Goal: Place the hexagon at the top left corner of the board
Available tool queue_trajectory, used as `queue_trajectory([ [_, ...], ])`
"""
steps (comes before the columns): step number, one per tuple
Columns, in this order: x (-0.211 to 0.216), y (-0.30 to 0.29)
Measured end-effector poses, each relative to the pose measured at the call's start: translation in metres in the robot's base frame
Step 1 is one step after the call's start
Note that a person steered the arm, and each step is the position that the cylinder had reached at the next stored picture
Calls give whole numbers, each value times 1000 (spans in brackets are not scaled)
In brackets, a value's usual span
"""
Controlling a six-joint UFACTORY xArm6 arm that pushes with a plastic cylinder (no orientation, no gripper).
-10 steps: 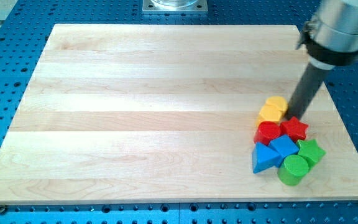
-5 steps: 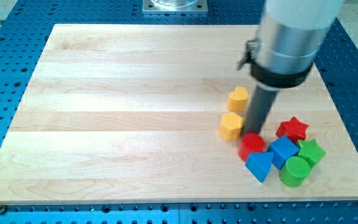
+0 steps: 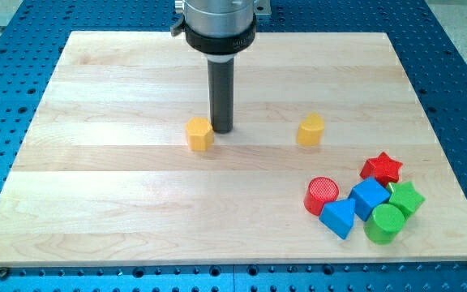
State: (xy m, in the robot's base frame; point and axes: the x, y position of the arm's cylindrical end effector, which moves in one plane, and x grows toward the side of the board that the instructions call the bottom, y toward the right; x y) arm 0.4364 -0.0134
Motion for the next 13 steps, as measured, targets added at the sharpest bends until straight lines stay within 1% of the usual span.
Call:
queue_trajectory([
  [1, 33, -27],
  [2, -15, -93],
  [3, -28, -131],
  [4, 21, -115],
  [5, 42, -113],
  [6, 57, -131],
  [7, -13, -166],
  [8, -60, -181],
  [9, -4, -180],
  [10, -17, -220],
  [11, -74, -241],
  [12, -126, -235],
  [13, -134, -232],
])
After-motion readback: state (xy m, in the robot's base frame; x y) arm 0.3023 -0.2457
